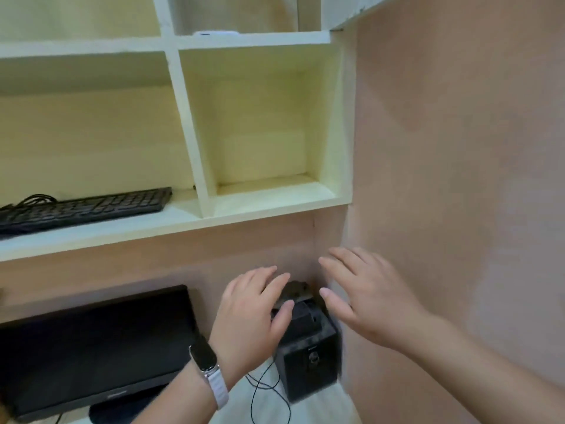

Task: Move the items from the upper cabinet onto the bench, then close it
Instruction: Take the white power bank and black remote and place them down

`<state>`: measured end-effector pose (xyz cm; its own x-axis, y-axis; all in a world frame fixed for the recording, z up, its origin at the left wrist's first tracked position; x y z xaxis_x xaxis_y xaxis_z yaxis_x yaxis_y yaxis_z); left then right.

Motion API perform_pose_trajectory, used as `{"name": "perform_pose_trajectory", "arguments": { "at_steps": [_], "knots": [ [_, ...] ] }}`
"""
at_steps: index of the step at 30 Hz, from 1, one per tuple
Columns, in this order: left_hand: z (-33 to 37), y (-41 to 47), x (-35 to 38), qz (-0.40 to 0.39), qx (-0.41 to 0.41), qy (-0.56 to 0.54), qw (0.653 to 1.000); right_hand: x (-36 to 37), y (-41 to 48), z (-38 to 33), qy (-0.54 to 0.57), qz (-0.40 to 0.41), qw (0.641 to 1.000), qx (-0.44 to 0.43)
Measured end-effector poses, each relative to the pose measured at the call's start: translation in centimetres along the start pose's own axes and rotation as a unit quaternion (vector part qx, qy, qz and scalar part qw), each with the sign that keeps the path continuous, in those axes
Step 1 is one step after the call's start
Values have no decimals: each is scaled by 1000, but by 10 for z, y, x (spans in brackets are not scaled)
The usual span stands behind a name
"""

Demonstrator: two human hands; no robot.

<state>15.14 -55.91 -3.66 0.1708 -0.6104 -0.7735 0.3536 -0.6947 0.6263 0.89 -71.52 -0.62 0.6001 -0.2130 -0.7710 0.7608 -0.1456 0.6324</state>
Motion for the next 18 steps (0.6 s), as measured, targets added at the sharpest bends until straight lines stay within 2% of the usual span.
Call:
{"name": "perform_pose_trajectory", "arguments": {
  "at_steps": [4,9,18],
  "knots": [
    [0,45,-28,34,11,12,999,-16,46,22,5,50,999,-18],
    [-9,101,-74,77,-13,-63,995,-47,101,42,-1,121,991,-50],
    [-21,207,-164,183,77,-27,980,-114,204,48,-18,207,975,-75]
  ]
}}
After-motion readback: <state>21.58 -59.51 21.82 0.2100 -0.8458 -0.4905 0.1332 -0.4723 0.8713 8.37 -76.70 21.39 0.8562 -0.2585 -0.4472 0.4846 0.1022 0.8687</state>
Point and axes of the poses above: each hand's wrist, its own y-axis towards the middle knuckle, its own x-axis out of the palm, z = x × y, the point moved 2 cm from there along y, towards the middle knuckle, and after that the axes turned 1 degree about -x, right-handed, at the moved point
